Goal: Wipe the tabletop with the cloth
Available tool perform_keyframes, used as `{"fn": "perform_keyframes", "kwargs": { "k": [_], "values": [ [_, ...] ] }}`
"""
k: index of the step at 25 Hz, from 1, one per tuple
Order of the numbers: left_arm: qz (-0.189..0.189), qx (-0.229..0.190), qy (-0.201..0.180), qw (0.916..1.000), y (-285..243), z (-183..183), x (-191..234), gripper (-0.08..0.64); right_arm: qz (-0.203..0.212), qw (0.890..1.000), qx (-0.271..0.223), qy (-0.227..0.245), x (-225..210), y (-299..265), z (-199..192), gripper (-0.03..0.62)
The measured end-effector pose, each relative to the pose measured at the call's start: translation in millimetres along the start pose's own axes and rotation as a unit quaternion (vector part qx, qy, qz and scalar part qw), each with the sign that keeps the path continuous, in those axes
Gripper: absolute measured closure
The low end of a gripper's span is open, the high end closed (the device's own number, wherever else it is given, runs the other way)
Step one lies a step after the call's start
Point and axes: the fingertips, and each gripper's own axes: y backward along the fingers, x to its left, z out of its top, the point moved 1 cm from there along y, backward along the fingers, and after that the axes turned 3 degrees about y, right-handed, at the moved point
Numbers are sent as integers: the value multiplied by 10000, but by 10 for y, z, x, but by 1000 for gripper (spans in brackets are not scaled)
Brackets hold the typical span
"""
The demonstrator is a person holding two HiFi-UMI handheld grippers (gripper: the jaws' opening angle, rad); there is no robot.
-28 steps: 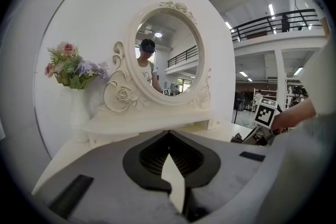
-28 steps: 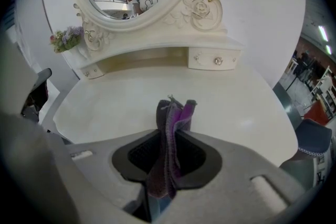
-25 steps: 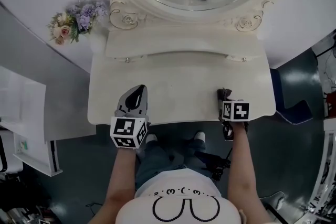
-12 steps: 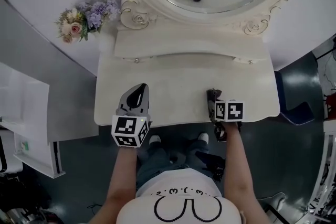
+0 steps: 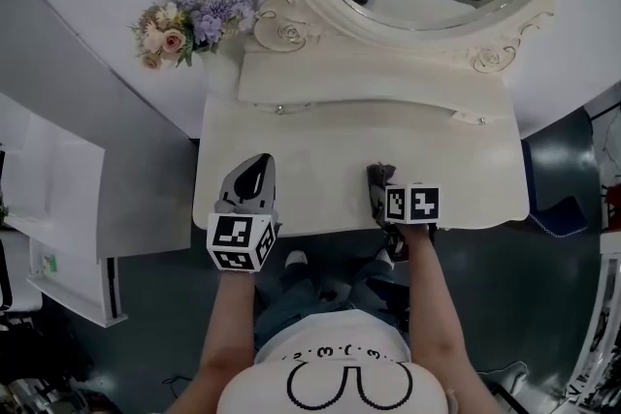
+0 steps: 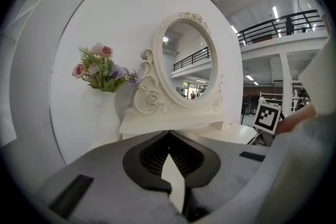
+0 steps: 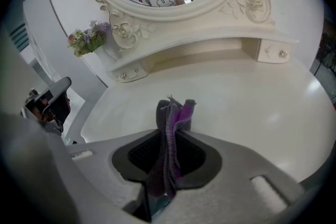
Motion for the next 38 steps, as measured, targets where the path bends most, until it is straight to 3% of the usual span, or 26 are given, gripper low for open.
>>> {"fn": "perform_keyframes", "kwargs": {
  "k": [16,26,38],
  "values": [
    [406,-76,96,9991,373,-47,591,561,653,9976,91,234,1150,-389,13,511],
    [730,-93,94,9972,548,-51,916,561,1047,9943,162,84,1724,-601,10,512],
    [1319,-78,86,9912,852,-52,1435,561,1558,9863,404,369,2655,-937,42,512]
  ]
}}
